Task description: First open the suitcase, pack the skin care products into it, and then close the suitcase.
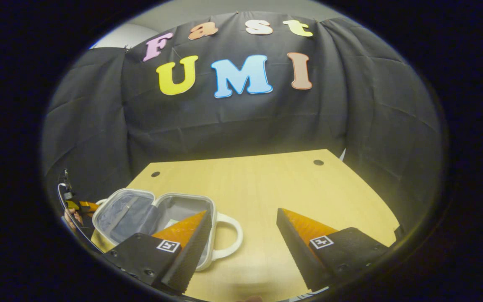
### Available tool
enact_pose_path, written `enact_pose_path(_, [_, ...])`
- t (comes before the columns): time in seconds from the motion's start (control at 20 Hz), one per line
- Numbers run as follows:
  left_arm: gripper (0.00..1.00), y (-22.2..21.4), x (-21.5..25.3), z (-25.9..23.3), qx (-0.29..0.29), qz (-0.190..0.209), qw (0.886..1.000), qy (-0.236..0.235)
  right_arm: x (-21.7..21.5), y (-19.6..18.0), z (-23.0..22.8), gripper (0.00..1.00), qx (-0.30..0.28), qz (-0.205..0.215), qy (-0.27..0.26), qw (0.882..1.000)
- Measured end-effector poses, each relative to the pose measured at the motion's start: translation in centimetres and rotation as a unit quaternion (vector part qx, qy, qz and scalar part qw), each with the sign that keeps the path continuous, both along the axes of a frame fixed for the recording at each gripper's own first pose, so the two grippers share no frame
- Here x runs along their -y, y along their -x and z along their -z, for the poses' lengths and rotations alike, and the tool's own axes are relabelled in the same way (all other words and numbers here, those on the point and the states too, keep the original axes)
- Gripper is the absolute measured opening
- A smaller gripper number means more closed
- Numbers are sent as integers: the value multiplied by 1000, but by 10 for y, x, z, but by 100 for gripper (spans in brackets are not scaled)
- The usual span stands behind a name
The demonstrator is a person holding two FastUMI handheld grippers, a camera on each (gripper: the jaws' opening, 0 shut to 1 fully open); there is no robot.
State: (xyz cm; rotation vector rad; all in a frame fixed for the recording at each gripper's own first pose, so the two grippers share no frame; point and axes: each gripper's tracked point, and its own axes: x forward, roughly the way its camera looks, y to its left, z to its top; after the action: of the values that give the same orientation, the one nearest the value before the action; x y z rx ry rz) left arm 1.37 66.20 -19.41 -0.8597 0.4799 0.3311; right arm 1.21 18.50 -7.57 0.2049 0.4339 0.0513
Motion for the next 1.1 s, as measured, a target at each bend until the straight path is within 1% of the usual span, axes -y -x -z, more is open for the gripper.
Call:
enact_pose_path(0.1, [12,-3,17,-62,39,4,999,-18,8,0,-3,96,10,-7,4,1000])
enact_pose_path(0.2, [12,-5,47,-116,70,14,996,-45,19,-2,-5,95,21,-12,5,1000])
enact_pose_path(0.35, [12,-12,105,-172,95,43,989,-102,41,-3,-7,96,35,-16,7,999])
enact_pose_path(0.5, [12,-22,177,-221,119,72,979,-152,66,-2,-6,96,46,-22,11,999])
enact_pose_path(0.65, [12,-30,273,-246,130,109,968,-185,93,-1,-8,95,58,-31,3,998])
enact_pose_path(0.8, [12,-37,369,-243,131,133,958,-219,120,2,-2,95,64,-50,10,997])
enact_pose_path(0.9, [12,-44,429,-223,131,149,953,-227,138,5,2,96,67,-63,21,996])
enact_pose_path(1.0, [12,-48,489,-191,120,169,951,-229,151,9,9,96,66,-78,26,994])
enact_pose_path(1.05, [15,-52,513,-171,113,179,949,-234,159,11,13,96,66,-83,27,994])
enact_pose_path(1.1, [12,-56,535,-151,105,189,945,-247,165,11,16,95,64,-88,27,994])
